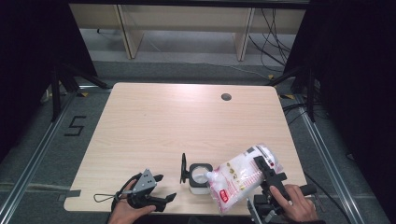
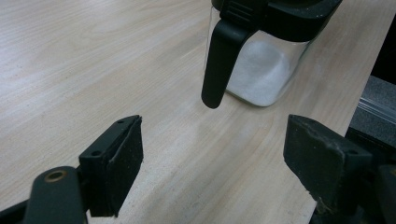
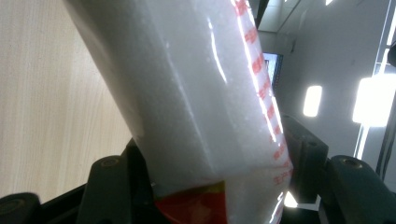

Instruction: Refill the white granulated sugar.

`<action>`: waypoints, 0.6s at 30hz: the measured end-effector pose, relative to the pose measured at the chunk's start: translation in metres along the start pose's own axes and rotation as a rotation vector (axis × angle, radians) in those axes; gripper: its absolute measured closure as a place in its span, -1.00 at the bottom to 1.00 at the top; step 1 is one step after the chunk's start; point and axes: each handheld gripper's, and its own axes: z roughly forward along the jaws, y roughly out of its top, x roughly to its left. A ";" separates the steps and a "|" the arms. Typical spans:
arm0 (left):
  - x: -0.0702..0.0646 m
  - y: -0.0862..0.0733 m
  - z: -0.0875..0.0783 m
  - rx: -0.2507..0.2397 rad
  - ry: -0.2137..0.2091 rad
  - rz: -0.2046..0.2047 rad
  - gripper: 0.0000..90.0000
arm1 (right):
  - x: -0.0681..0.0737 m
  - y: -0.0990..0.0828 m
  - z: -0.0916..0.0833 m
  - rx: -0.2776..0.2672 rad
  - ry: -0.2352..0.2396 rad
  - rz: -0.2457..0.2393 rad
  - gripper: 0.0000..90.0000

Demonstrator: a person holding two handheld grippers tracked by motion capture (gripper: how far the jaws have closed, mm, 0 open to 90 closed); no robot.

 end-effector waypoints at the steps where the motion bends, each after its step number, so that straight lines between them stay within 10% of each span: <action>1: 0.000 0.000 0.000 0.001 0.000 0.000 -0.57 | 0.000 0.000 0.000 0.000 0.000 -0.008 -0.06; 3: 0.001 0.000 0.000 0.003 0.001 0.006 -0.57 | 0.003 -0.001 0.000 0.005 -0.001 0.047 -0.06; 18: 0.001 0.000 0.000 0.001 0.000 0.004 -0.57 | 0.002 0.000 0.000 -0.005 -0.004 0.036 -0.06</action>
